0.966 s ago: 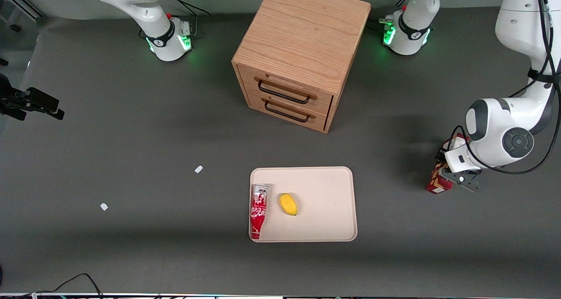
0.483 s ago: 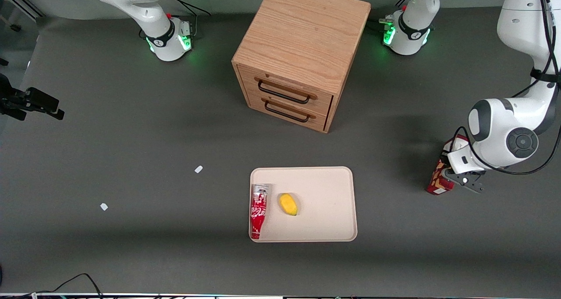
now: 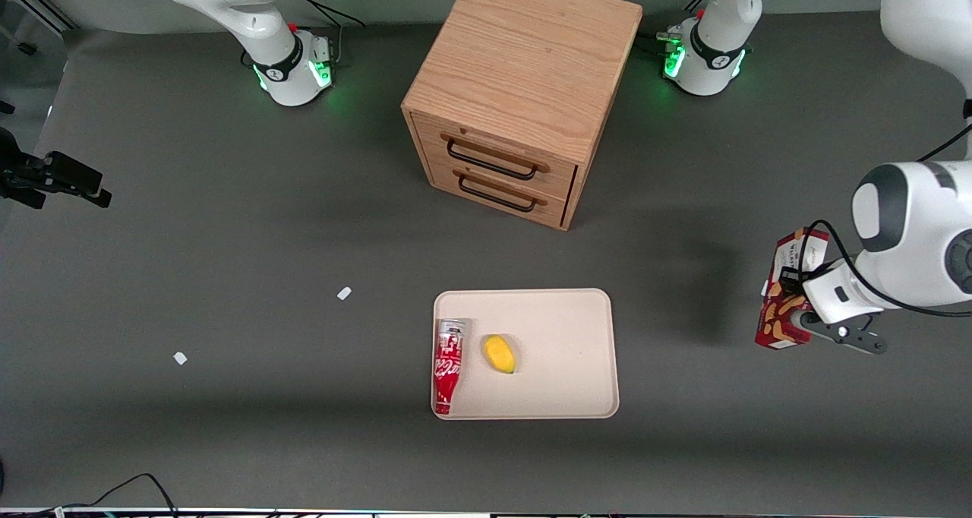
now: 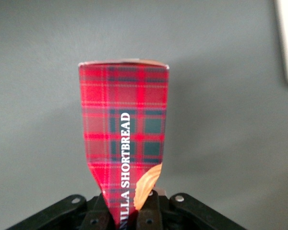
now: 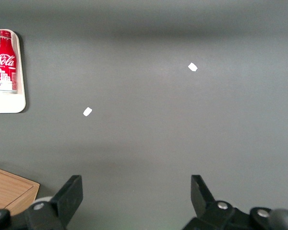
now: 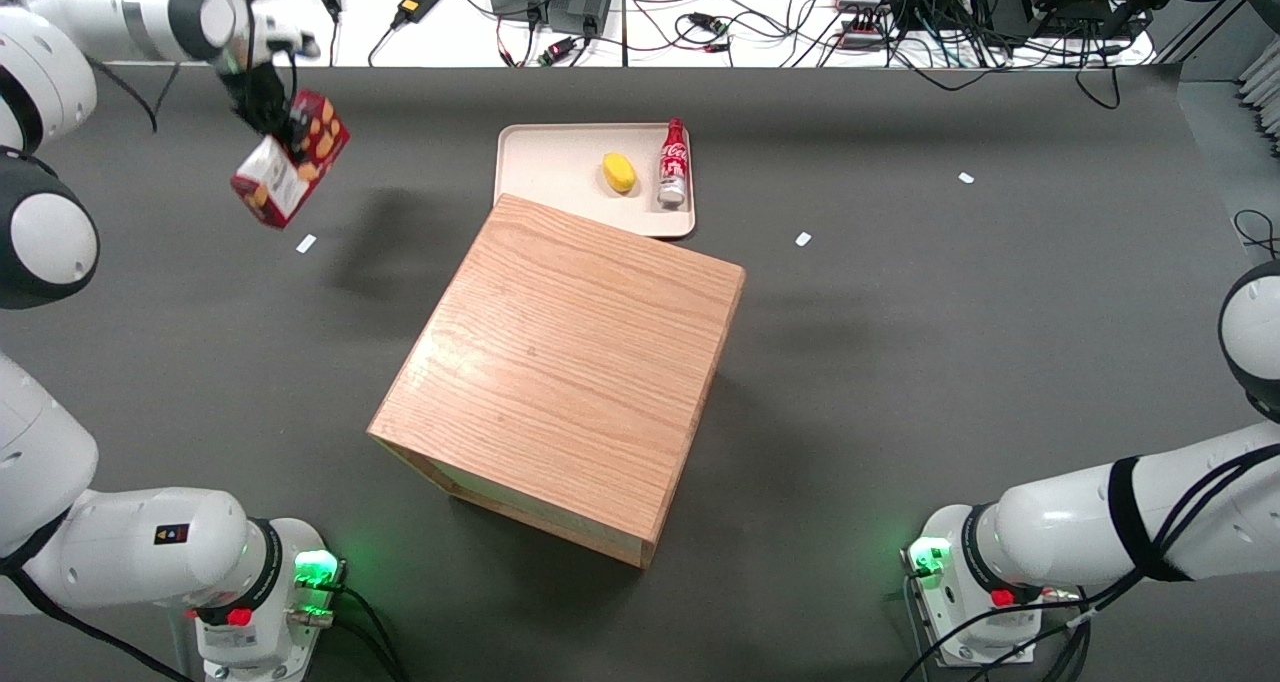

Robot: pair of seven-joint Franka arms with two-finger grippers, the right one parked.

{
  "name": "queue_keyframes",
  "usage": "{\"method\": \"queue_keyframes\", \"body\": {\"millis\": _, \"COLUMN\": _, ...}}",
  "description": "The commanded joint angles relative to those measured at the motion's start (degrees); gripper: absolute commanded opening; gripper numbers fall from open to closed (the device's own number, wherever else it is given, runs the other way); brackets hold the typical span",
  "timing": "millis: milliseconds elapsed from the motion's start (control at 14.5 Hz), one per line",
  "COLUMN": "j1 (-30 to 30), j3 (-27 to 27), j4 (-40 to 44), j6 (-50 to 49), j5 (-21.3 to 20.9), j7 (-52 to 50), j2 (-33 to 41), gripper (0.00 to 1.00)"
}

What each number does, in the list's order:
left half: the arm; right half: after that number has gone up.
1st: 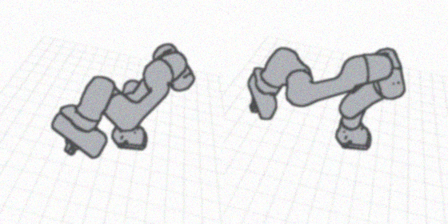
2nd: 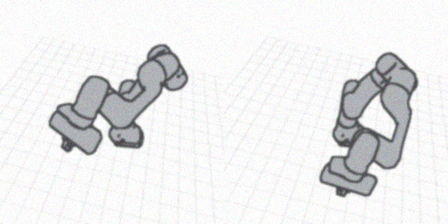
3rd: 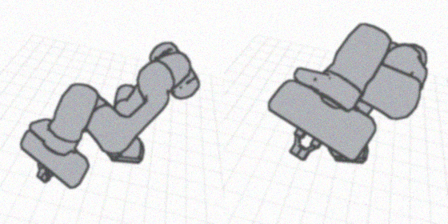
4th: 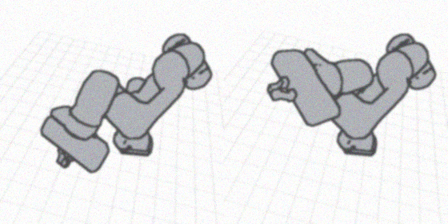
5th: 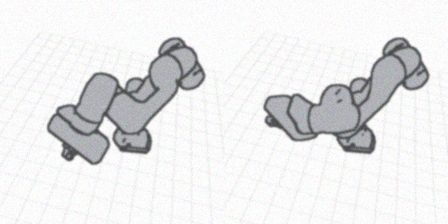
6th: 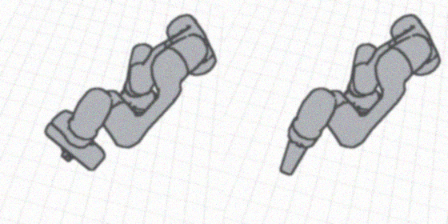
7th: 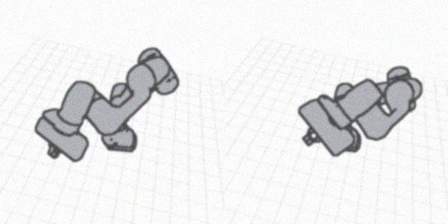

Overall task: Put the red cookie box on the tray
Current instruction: 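Carry the held cookie box over the cream tray and lower it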

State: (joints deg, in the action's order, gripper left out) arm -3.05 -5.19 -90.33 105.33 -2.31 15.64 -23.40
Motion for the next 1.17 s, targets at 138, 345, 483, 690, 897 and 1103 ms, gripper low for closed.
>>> {"method": "queue_keyframes", "body": {"millis": 138, "j1": 7.8, "j3": -0.3, "j4": 19.6, "j6": -13.2, "j5": 1.2, "j7": -16.8, "j2": -6.8, "gripper": 0.00}}
{"method": "queue_keyframes", "body": {"millis": 345, "j1": 12.1, "j3": -1.0, "j4": 24.4, "j6": -12.2, "j5": 3.8, "j7": -26.9, "j2": -11.8, "gripper": 0.00}}
{"method": "queue_keyframes", "body": {"millis": 483, "j1": 15.4, "j3": -1.1, "j4": 29.7, "j6": -10.2, "j5": 3.8, "j7": -33.2, "j2": -17.7, "gripper": 0.00}}
{"method": "queue_keyframes", "body": {"millis": 690, "j1": 18.2, "j3": -1.1, "j4": 31.1, "j6": -1.6, "j5": 3.8, "j7": -37.1, "j2": -23.6, "gripper": 0.00}}
{"method": "queue_keyframes", "body": {"millis": 897, "j1": 19.7, "j3": -0.9, "j4": 31.0, "j6": 4.0, "j5": 3.6, "j7": -37.4, "j2": -27.7, "gripper": 0.00}}
{"method": "queue_keyframes", "body": {"millis": 1103, "j1": 21.2, "j3": -0.8, "j4": 30.7, "j6": 8.2, "j5": 3.8, "j7": -38.0, "j2": -30.6, "gripper": 0.00}}
